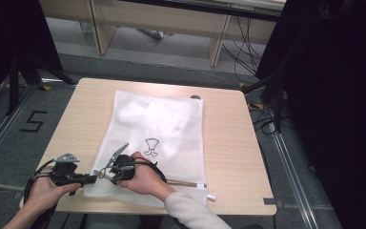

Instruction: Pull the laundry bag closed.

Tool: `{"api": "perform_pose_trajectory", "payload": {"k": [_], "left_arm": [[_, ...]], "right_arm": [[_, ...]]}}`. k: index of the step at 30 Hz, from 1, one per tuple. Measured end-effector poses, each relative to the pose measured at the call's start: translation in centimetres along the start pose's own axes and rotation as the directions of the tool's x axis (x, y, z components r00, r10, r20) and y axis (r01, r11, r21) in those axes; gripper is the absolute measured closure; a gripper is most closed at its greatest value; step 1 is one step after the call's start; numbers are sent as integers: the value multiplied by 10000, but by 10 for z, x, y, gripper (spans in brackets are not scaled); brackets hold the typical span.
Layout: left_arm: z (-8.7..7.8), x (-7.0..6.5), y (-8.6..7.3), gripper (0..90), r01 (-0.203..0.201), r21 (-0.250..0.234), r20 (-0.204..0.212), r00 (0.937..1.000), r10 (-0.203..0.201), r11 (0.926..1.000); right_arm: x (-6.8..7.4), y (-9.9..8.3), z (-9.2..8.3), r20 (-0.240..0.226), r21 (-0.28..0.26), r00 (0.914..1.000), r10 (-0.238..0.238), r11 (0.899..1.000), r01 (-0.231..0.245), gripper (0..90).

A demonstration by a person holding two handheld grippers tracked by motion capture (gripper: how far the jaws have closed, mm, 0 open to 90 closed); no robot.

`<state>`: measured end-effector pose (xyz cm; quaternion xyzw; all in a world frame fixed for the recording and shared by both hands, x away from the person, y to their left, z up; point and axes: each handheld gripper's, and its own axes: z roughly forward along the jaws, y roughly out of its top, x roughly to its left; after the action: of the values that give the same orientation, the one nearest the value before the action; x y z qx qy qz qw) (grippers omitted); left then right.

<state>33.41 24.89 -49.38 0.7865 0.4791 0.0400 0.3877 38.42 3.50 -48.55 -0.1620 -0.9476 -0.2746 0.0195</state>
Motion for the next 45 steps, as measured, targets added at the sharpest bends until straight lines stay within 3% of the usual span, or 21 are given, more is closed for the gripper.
{"api": "perform_pose_trajectory", "payload": {"k": [15,16,22,28,30,37,45], "left_arm": [[1,0,0,854,54,-36,-95,9999,-54,10000],[1,0,0,854,53,-51,-98,9999,-54,10000],[1,0,-1,854,27,-36,-123,9999,-27,10000],[1,0,-1,854,16,-40,-119,9999,-17,10000],[0,1,0,854,-41,170,-194,9998,44,9998],[0,1,0,854,-27,207,-211,9998,32,9998],[1,0,-1,854,-19,-80,-141,9999,18,10000]], "right_arm": [[-4,-13,-8,59,-12,9996,272,9996,-272,826],[-5,-13,-8,-21,-43,10000,68,10000,-68,826],[-5,-15,-11,44,-82,10000,38,10000,-38,826],[-7,-19,-14,120,-50,9997,228,9997,-227,826],[-7,-20,-16,77,0,9995,292,9996,-292,826],[-10,-25,-20,124,-320,9998,165,9994,-161,826],[-9,-27,-23,100,-435,9997,224,9988,-220,826]]}}
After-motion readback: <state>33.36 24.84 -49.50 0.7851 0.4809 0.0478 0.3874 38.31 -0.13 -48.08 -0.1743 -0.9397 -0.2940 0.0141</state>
